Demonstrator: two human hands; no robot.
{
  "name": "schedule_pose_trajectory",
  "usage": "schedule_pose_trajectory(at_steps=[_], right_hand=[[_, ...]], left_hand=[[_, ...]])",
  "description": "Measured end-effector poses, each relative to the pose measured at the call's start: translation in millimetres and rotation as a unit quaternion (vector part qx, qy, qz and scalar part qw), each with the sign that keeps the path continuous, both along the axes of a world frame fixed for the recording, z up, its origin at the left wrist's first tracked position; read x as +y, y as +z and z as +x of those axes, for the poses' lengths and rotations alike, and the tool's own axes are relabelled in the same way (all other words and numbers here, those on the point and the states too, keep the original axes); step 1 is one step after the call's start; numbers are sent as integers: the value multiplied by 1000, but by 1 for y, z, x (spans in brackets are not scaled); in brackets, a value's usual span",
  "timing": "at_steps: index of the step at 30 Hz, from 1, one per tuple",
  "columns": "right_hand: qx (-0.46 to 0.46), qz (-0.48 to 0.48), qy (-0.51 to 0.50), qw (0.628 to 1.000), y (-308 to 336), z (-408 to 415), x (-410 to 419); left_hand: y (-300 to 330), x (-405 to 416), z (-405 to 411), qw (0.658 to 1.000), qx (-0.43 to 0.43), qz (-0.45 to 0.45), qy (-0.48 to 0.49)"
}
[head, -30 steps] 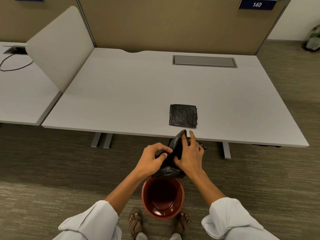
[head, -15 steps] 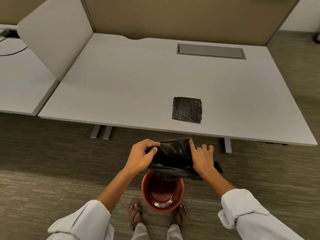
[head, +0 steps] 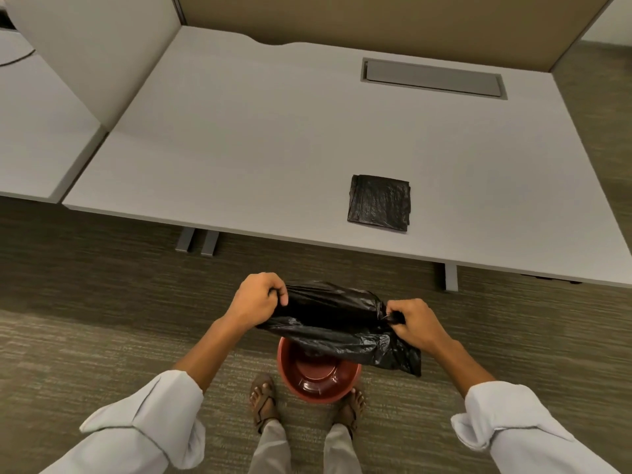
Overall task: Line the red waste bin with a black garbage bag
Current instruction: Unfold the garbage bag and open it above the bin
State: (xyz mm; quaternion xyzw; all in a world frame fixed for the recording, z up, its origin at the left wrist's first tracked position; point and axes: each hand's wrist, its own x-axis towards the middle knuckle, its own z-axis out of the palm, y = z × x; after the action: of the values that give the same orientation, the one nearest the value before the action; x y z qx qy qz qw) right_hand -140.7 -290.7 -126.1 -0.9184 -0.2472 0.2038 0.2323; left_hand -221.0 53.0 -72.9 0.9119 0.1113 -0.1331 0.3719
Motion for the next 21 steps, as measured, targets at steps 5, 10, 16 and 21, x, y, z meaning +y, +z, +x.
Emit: schedule_pose_trajectory(at_steps=[5,10,16,21], right_hand=[[50,58,-62,995,-15,-4,2],[87,42,-170,981,-34,-4,3],[31,77,-181,980,-40,-6,11],[5,36,-138,990,-49,-6,5]], left_hand=[[-16,1,0,998,41,38,-13],[-30,-6,-5,988,61,113,-86],[-53,-16,-13,962,105,217,-129],[-77,-15,-18,938,143,284,-135]])
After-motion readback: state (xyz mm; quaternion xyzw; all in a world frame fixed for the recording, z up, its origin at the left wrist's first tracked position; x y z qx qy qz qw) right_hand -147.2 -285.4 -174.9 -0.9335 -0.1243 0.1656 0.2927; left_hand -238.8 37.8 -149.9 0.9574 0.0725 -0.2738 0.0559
